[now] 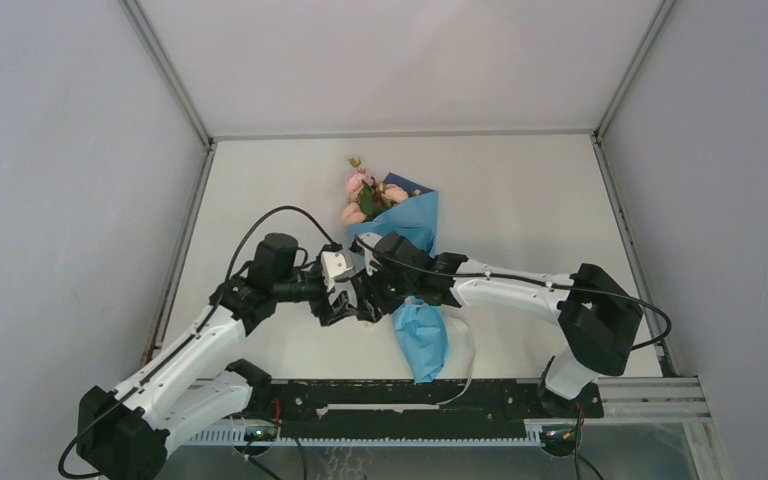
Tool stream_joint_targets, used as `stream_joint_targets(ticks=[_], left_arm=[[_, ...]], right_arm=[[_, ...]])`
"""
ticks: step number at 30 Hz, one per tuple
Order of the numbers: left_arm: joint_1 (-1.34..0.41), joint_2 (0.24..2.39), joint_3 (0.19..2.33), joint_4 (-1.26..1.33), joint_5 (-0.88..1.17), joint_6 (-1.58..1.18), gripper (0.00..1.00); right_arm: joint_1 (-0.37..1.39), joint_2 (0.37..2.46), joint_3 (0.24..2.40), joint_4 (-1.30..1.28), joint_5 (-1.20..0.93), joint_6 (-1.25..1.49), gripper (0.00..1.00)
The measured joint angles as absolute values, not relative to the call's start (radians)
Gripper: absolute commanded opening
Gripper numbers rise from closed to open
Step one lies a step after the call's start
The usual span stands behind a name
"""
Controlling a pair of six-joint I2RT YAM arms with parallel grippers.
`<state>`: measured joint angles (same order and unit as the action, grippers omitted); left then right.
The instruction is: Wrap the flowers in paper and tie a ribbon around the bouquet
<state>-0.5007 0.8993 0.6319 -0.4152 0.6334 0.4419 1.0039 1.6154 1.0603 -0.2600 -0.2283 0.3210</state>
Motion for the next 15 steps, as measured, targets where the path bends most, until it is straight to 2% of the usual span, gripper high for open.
stream_joint_targets(ticks=[4,6,9,15], left_arm=[[-0.500,0.900,0.625,-0.388,0.633,0.456,0.57],[-0.501,0.902,0.625,-0.384,0.637,0.505,0.52],[-0.516,0.904,0.624,-0.389,0.651,0.607,0.53],[-0.677,1.009,0.622,-0.290,0.654,0.794,0.62]], right_arm=[[1.005,1.568,1.074,-0.339,-0.203,0.277,0.58],[0.984,1.522,1.074,-0.388,-0.185,0.269,0.54],[0.916,1.449,1.074,-0.437,-0.173,0.257,0.53],[0.687,1.430,1.074,-0.450,-0.236,0.213,0.59]])
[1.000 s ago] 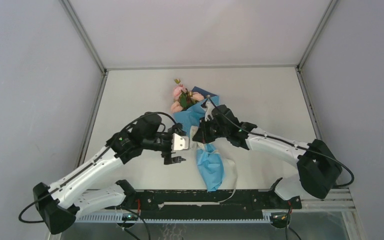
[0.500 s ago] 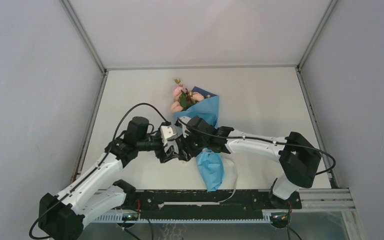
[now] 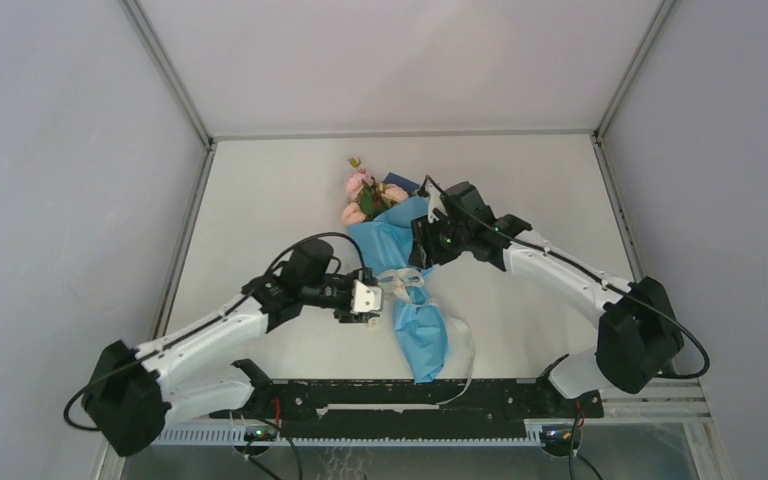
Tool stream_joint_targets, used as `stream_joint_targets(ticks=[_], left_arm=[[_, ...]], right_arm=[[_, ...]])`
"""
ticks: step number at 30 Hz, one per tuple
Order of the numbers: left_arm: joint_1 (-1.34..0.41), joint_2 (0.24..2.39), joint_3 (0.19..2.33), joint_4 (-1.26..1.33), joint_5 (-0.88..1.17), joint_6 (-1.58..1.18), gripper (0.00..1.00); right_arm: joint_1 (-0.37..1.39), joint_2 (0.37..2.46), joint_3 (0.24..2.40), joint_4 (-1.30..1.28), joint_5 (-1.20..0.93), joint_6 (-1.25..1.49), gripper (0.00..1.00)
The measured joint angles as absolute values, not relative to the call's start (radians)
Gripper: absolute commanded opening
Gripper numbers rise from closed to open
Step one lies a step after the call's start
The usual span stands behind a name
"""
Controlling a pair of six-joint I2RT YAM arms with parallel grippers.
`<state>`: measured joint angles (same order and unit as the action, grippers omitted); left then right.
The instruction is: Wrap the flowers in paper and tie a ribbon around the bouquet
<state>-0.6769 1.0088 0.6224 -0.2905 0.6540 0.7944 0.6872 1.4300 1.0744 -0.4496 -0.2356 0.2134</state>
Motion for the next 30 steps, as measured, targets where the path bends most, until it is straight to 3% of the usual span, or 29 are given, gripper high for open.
stream_joint_targets(ticks=[4,7,14,18,22,24,30], left_arm=[[-0.730,1.153,0.622,-0.166,0.638,0.850,0.70],[-0.746,1.212,0.623,-0.121,0.636,0.900,0.70],[-0.776,1.341,0.624,0.035,0.611,1.005,0.59],[-0.787,1.390,0.625,0.080,0.604,1.032,0.53],[-0.806,1.428,0.635,0.104,0.595,1.039,0.51],[-0.810,1.442,0.640,0.110,0.583,1.037,0.49],[-0.818,1.465,0.646,0.137,0.561,1.007,0.37]], right_arm=[[0.607,1.480,1.074,-0.460,-0.326,0.184,0.60],[0.598,1.522,1.074,-0.469,-0.398,0.161,0.58],[0.575,1.598,1.074,-0.466,-0.496,0.142,0.53],[0.557,1.623,1.074,-0.462,-0.508,0.134,0.43],[0.553,1.650,1.074,-0.458,-0.519,0.126,0.15],[0.551,1.652,1.074,-0.457,-0.524,0.124,0.06],[0.551,1.640,1.074,-0.441,-0.533,0.125,0.03]])
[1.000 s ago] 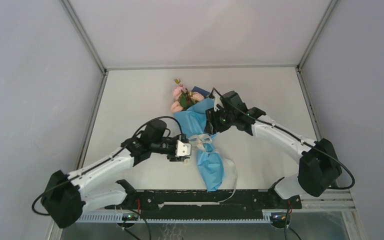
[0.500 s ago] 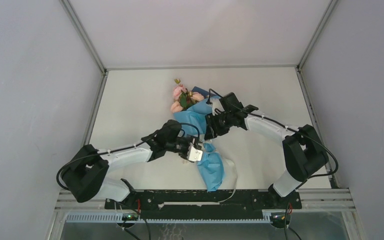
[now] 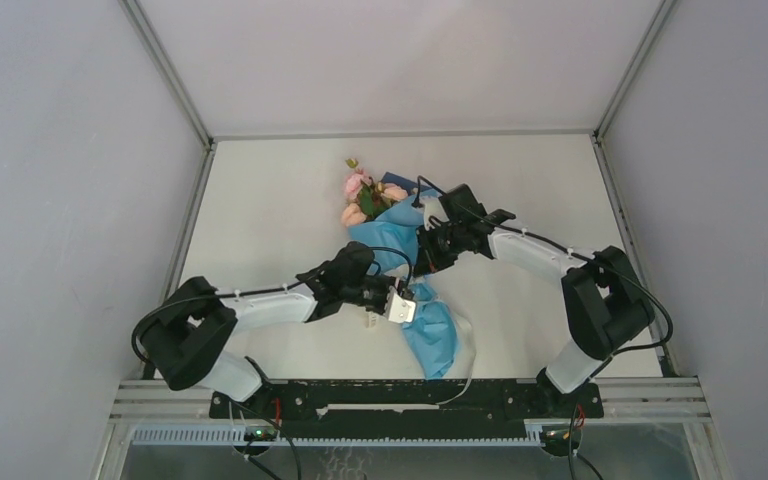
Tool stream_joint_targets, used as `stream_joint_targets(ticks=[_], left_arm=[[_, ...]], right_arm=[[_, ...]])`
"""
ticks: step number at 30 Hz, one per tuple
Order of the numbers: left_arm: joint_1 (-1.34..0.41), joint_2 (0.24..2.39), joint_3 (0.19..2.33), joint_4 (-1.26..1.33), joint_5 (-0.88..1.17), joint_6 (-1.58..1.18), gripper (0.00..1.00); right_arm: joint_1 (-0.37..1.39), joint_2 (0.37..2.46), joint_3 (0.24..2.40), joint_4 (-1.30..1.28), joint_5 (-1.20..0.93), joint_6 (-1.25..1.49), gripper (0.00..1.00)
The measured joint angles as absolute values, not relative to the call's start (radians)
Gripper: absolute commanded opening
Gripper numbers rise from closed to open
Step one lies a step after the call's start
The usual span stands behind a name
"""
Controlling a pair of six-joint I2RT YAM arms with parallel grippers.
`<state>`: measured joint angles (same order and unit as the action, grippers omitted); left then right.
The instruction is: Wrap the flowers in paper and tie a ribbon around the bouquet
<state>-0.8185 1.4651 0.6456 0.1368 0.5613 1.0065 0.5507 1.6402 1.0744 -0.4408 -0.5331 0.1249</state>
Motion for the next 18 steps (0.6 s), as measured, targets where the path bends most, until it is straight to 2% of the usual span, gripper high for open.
stream_joint_targets(ticks=[5,8,18], left_arm=[[-0.825,1.499,0.646,0.196,0.535,0.975,0.38],[-0.825,1.509,0.646,0.218,0.526,0.968,0.48],[-0.850,1.517,0.646,0.341,0.564,0.881,0.47]], right_arm=[[0.550,1.587,1.060,-0.417,-0.537,0.137,0.02],[0.550,1.562,1.044,-0.410,-0.541,0.143,0.01],[0.547,1.550,1.000,-0.384,-0.551,0.174,0.00]])
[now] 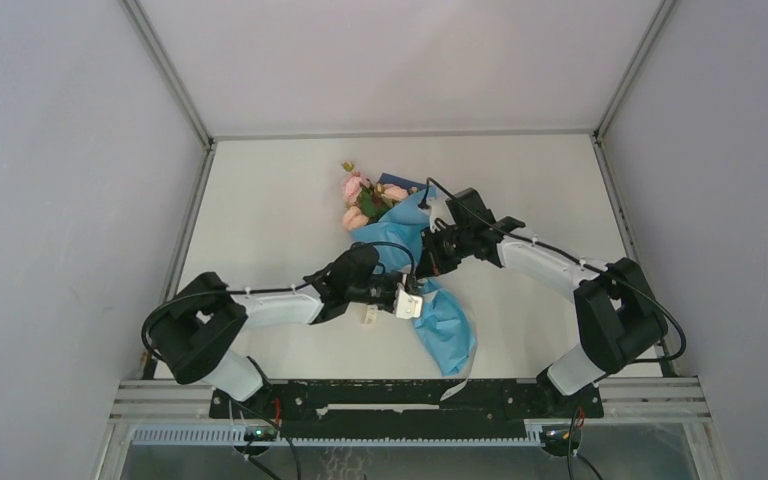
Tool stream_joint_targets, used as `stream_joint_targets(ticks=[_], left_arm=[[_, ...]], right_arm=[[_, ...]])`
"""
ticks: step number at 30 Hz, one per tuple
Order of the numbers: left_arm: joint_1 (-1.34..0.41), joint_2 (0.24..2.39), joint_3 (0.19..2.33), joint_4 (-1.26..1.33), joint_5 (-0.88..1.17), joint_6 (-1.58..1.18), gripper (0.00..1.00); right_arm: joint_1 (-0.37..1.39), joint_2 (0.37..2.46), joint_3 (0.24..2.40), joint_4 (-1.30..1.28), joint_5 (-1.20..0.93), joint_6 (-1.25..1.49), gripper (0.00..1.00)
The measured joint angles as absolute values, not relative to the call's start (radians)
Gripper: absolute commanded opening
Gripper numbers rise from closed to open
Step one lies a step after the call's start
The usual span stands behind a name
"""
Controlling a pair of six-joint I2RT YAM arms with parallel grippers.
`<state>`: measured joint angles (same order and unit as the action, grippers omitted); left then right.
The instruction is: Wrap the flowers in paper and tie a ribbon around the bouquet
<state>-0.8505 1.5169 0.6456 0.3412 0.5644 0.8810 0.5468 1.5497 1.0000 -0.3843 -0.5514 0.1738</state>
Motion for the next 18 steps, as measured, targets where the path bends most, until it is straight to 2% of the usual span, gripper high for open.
stream_joint_targets(ticks=[8,12,16,17,18], left_arm=[[-0.862,1.564,0.667,0.315,0.560,0.855,0.30],[-0.867,1.569,0.680,0.312,0.514,0.828,0.01],[-0.862,1.565,0.694,0.300,0.429,0.761,0.00],[-0.859,1.561,0.700,0.287,0.411,0.731,0.00],[-0.853,1.555,0.711,0.266,0.389,0.696,0.00]], right_arm=[[0.533,1.526,0.966,-0.366,-0.554,0.189,0.00],[0.523,1.512,0.955,-0.352,-0.557,0.190,0.00],[0.513,1.498,0.942,-0.347,-0.564,0.192,0.02],[0.510,1.494,0.939,-0.347,-0.566,0.193,0.06],[0.507,1.491,0.936,-0.347,-0.573,0.193,0.14]])
